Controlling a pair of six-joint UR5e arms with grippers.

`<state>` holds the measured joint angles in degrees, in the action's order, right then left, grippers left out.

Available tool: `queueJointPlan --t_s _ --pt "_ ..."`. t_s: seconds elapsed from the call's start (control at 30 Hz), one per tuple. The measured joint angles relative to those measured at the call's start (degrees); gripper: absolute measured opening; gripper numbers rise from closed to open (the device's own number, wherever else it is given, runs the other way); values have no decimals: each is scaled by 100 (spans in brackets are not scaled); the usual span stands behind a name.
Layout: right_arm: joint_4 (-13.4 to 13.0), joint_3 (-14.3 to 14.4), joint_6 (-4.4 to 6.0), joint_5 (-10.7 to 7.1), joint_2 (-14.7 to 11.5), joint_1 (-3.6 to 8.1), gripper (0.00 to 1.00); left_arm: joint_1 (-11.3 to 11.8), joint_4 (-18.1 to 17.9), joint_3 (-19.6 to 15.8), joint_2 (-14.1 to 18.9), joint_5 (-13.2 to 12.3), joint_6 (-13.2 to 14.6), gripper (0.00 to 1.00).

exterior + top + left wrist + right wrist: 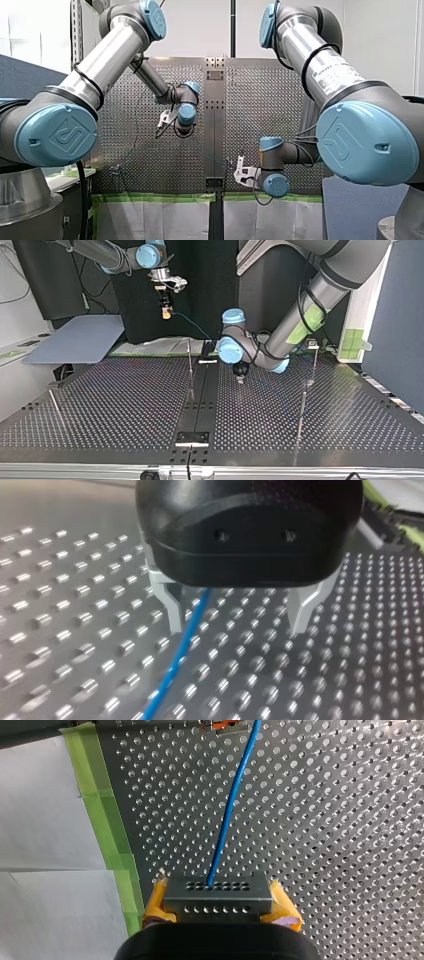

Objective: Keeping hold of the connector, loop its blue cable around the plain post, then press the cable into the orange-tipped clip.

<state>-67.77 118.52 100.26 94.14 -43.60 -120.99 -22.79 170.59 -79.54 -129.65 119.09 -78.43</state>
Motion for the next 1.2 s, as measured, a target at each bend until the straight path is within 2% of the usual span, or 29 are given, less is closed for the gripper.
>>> queueJointPlan --t_s 0.27,0.63,1.0,1.2 --pt "-1 0 -4 -6 0 -6 0 -324 -128 65 -447 62 -76 100" --pt "5 -4 -3 -7 1 3 0 -580 -99 70 -904 51 -68 100" --pt "108 -41 -19 -8 -3 7 0 -813 187 56 -1067 -260 -152 100" --pt "111 -42 -38 -9 -3 -7 0 -919 144 54 -1322 -519 -374 100"
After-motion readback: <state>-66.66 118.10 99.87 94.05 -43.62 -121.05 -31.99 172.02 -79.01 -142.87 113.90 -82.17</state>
